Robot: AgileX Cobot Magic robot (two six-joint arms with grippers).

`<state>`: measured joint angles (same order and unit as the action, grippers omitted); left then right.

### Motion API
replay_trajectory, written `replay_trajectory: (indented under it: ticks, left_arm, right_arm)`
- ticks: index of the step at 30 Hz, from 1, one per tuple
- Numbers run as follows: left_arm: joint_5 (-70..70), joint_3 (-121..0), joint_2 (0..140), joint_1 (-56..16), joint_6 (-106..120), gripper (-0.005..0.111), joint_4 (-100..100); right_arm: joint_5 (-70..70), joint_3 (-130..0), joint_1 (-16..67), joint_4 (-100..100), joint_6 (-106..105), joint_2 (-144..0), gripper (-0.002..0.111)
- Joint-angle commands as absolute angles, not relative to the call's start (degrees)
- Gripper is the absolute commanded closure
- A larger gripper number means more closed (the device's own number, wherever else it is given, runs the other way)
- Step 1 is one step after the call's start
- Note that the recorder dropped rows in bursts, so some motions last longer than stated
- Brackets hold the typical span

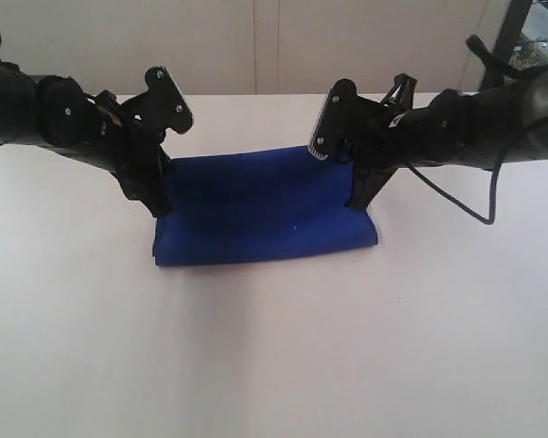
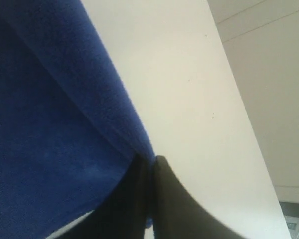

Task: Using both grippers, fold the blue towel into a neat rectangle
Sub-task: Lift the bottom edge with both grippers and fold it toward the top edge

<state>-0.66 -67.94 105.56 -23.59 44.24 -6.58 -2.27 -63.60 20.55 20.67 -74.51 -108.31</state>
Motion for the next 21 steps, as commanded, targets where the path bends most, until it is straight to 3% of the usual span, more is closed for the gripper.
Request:
replay_trajectory:
  ticks: [1,4,7,11,15,21]
  left_arm:
    - [0.52,-68.14,106.66,-23.48,43.58,0.107,-7.00]
    - [1.85,-68.14,106.76,-23.48,43.45,0.107,-7.00]
    - [2.07,-68.14,106.76,-23.48,43.45,0.104,-7.00]
    - [1.63,-68.14,106.76,-23.48,43.45,0.081,-7.00]
    - [1.63,-68.14,106.76,-23.48,43.45,0.054,-7.00]
    - [1.63,-68.14,106.76,-23.48,43.19,0.050,-8.35]
  right_arm:
    - [-3.18,-64.80,20.48,21.00,-74.11,-109.90,0.108]
    - [-3.18,-64.89,20.48,21.00,-74.11,-110.24,0.108]
    - [-3.18,-64.89,20.48,21.00,-74.11,-110.33,0.100]
    - [-3.07,-64.89,20.48,21.00,-74.11,-110.45,0.077]
    - [-4.97,-64.89,20.48,21.00,-74.10,-110.45,0.061]
    - [-13.69,-64.89,20.48,29.90,-66.03,-109.61,0.059]
